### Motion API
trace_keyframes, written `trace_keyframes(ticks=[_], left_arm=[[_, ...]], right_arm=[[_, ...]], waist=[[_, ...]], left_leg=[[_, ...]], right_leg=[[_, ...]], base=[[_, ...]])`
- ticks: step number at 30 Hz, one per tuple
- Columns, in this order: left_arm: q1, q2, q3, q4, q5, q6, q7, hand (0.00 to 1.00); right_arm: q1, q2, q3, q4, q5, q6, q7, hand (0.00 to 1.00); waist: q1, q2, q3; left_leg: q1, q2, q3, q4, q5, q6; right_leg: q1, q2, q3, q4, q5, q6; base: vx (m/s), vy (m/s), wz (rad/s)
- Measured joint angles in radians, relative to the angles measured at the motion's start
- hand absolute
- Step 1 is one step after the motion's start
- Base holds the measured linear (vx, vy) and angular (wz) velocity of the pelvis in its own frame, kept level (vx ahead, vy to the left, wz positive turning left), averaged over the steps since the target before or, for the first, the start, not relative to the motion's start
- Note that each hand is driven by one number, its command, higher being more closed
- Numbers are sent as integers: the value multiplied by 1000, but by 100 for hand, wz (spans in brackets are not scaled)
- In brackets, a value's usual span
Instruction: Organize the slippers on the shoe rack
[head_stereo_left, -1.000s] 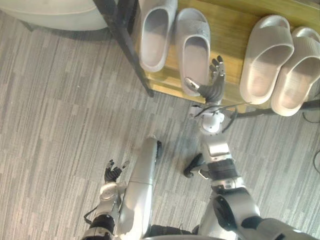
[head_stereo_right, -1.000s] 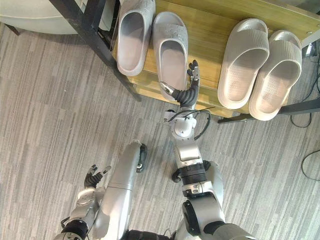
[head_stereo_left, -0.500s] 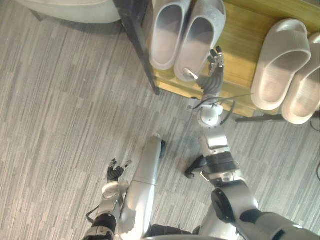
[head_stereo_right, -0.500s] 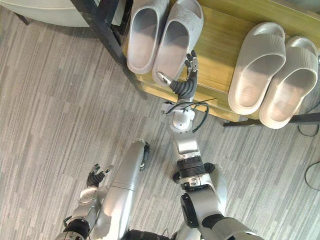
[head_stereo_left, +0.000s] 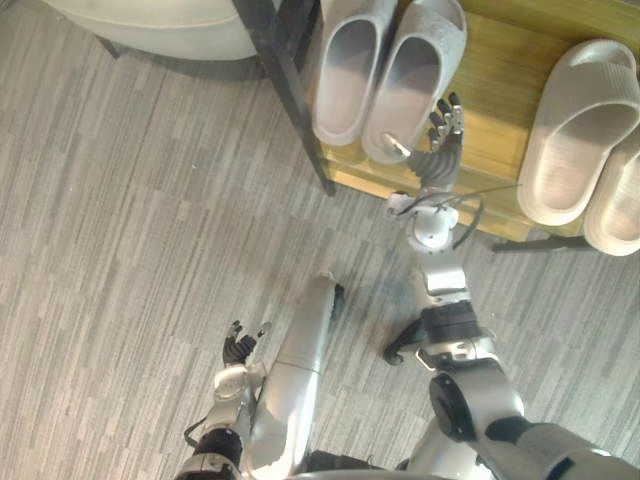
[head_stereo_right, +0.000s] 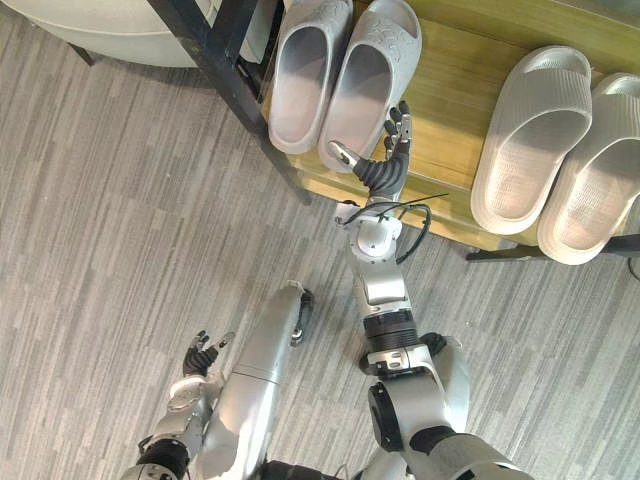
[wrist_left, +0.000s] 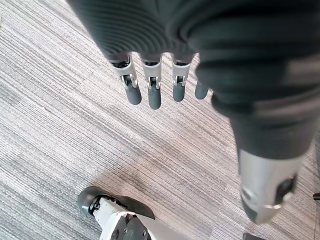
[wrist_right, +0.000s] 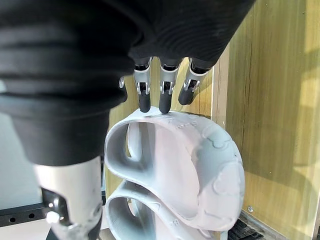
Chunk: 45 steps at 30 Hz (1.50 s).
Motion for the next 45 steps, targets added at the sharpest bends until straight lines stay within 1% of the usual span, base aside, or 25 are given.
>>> trace_keyframes(ticks=[9, 12, 16, 17, 20, 22, 23, 24, 25, 27, 28, 29, 30, 31, 32, 33, 34, 35, 37, 38, 39, 41, 42, 44, 45], left_arm=[[3, 4, 1, -3, -1, 2, 0, 0], [8, 10, 1, -3, -2, 4, -2, 0], [21, 14, 2, -7, -19, 4, -3, 0], [30, 19, 3, -8, -19, 5, -3, 0], [41, 25, 2, -8, -19, 12, -5, 0], [61, 32, 2, -8, -18, 18, -9, 0], [84, 41, 1, -17, -18, 18, -22, 0], [101, 45, -1, -21, -18, 18, -26, 0], [105, 46, -1, -23, -18, 18, -26, 0], [144, 65, -14, -37, -17, 17, -30, 0], [148, 68, -18, -37, -17, 16, -32, 0], [163, 85, -36, -37, -16, 16, -46, 0], [167, 93, -47, -35, -15, 16, -47, 0], [171, 105, -64, -32, -10, 17, -49, 0], [177, 123, -83, -22, 4, 16, -59, 0], [180, 129, -91, -16, 5, 17, -65, 0], [187, 137, -102, -5, 8, 17, -68, 0], [191, 142, -117, 12, 19, 18, -71, 0], [193, 151, -139, 26, 30, 17, -82, 0], [195, 154, -158, 38, 43, 17, -88, 0], [195, 154, -160, 40, 43, 17, -90, 0], [210, 140, -179, 47, 54, 19, -111, 0], [212, 137, -180, 47, 56, 19, -112, 0], [235, 109, -193, 47, 71, 19, -121, 0], [234, 107, -202, 46, 83, 19, -129, 0]], right_arm=[[48, -2, 0, -14, -24, 27, 7, 0], [79, -4, -9, -17, -55, 35, 7, 0], [126, -2, -8, -86, -66, 39, 8, 0], [133, 1, -6, -96, -71, 39, 8, 0], [175, 1, -4, -123, -97, 41, 13, 0], [232, 6, 25, -176, -103, 41, 29, 0], [274, 6, 54, -211, -119, 41, 42, 0], [312, 6, 74, -243, -140, 39, 48, 0], [319, 6, 76, -250, -140, 39, 50, 0], [398, 8, 103, -288, -169, 31, 84, 0], [404, 7, 106, -288, -173, 30, 87, 0], [437, 4, 119, -288, -178, 25, 108, 0], [453, 1, 123, -288, -178, 23, 118, 0], [487, -5, 129, -287, -178, 20, 137, 0], [534, -11, 132, -284, -178, 17, 162, 0], [555, -18, 132, -284, -179, 15, 170, 0], [597, -35, 133, -274, -179, 12, 185, 0], [633, -58, 131, -238, -180, 1, 205, 0], [664, -82, 127, -188, -181, -1, 223, 0], [698, -101, 114, -116, -191, -2, 243, 0], [703, -102, 110, -106, -194, -2, 244, 0], [740, -113, 78, -8, -226, 0, 268, 0], [743, -114, 75, 1, -228, 1, 270, 0], [769, -118, 46, 91, -261, 6, 277, 0], [775, -118, 32, 141, -268, 9, 279, 0]], waist=[[-3, 0, 0], [-9, -1, 0], [-13, -1, -1], [-25, -1, -1], [-37, -3, -1], [-44, -7, -2], [-58, -11, -4], [-68, -15, -7], [-70, -17, -8], [-91, -39, -23], [-93, -42, -25], [-96, -57, -41], [-100, -62, -49], [-103, -72, -58], [-112, -91, -79], [-114, -96, -90], [-120, -104, -114], [-125, -106, -138], [-129, -109, -161], [-134, -109, -183], [-136, -109, -187], [-164, -99, -220], [-167, -98, -223], [-175, -88, -261], [-175, -82, -267]], left_leg=[[34, 17, 26, 9, -3, 2], [52, 27, 31, 13, -5, 0], [91, 40, 46, 5, -11, 0], [109, 43, 48, -1, -11, 0], [164, 48, 53, -31, -11, -1], [227, 58, 64, -71, -11, -1], [281, 61, 73, -109, -8, -4], [331, 61, 82, -151, -4, -2], [340, 61, 85, -159, -3, -1], [451, 68, 105, -268, 27, -5], [460, 68, 106, -277, 29, -6], [507, 68, 108, -333, 45, -8], [525, 68, 109, -357, 53, -11], [569, 65, 111, -407, 71, -12], [615, 52, 112, -478, 96, -12], [632, 49, 112, -506, 106, -12], [672, 42, 112, -574, 130, -12], [716, 39, 115, -649, 159, -11], [758, 33, 120, -727, 190, -8], [812, 25, 127, -827, 233, -7], [819, 24, 127, -841, 239, -6], [900, 13, 132, -976, 297, -4], [907, 13, 132, -986, 302, -4], [964, 13, 150, -1084, 339, -6], [992, 15, 156, -1121, 352, -9]], right_leg=[[7, 11, 34, 11, 0, 0], [22, 20, 35, 11, 0, 0], [42, 27, 51, 6, 0, -1], [58, 28, 49, -1, 1, -2], [109, 40, 47, -32, 6, -3], [163, 52, 44, -72, 18, -7], [209, 60, 42, -107, 26, -1], [255, 62, 35, -145, 38, -9], [262, 62, 34, -152, 40, -9], [369, 72, 8, -251, 67, -1], [380, 74, 5, -260, 69, -1], [424, 85, -8, -315, 85, 4], [445, 90, -14, -338, 93, 6], [491, 94, -33, -386, 108, 11], [538, 96, -50, -445, 128, 18], [554, 98, -57, -470, 137, 22], [594, 112, -68, -536, 163, 29], [634, 130, -80, -614, 197, 34], [670, 145, -89, -689, 232, 41], [714, 166, -94, -784, 278, 50], [721, 168, -97, -798, 284, 51], [793, 200, -110, -935, 349, 67], [799, 202, -110, -948, 355, 68], [848, 235, -109, -1059, 409, 76], [877, 250, -108, -1108, 434, 79]], base=[[-4, -6, -8], [-14, -2, -8], [-8, -6, -13], [3, -11, -7], [20, -15, -7], [48, -12, -20], [68, -16, -17], [77, -19, -10], [95, -33, -3], [125, -51, 3], [109, -31, 3], [87, -9, -2], [121, 4, 2], [121, 19, 14], [124, 24, 17], [120, 28, 15], [145, 49, 3], [119, 44, -1], [109, 56, -7], [108, 58, -8], [135, 70, -3], [103, 49, -3], [73, 23, -10], [107, 7, -22], [84, -1, -24]])
